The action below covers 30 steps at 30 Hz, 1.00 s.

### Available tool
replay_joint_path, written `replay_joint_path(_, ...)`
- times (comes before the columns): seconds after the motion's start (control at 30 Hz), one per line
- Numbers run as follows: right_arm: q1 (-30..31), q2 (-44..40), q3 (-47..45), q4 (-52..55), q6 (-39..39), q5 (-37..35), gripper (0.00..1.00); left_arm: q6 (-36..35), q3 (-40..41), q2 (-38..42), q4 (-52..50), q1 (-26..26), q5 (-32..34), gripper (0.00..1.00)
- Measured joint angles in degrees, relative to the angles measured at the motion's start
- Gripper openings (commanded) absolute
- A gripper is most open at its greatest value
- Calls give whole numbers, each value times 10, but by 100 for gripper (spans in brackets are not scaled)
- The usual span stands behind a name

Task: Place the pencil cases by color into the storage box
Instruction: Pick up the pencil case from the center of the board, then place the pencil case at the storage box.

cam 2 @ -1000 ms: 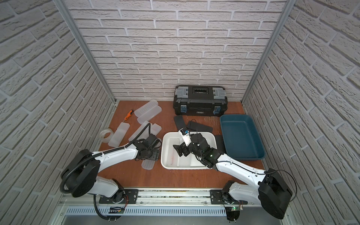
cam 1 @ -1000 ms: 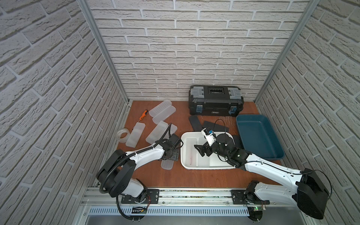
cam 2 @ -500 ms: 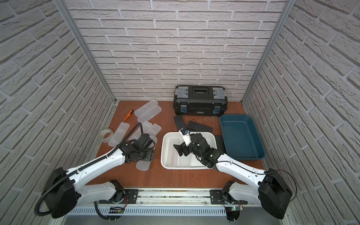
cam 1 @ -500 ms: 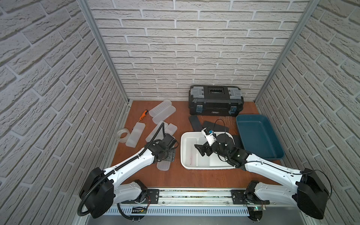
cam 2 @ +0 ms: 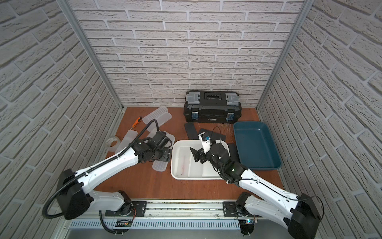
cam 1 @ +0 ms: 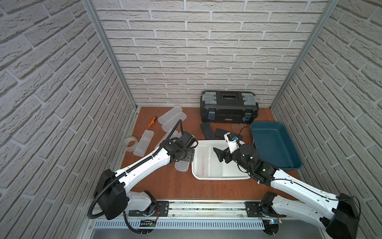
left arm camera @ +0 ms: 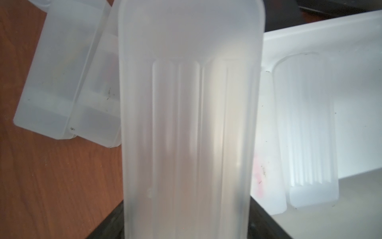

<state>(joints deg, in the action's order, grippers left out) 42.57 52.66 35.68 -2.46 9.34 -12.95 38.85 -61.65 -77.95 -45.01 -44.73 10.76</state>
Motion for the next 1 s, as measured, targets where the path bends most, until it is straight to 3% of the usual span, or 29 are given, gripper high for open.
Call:
replay_joint_path(0.17,0,-71,3,49,21,-100,94,6,-56,-68,3,-32,-8,54)
replay_joint_path(0.43,0,-134,5,102,33,-182,95,23,-113,-141,21,-72,-25,54)
replay_joint_path(1.0,-1,-153,5,122,48,-219,95,112,-100,-184,77,-104,-32,54)
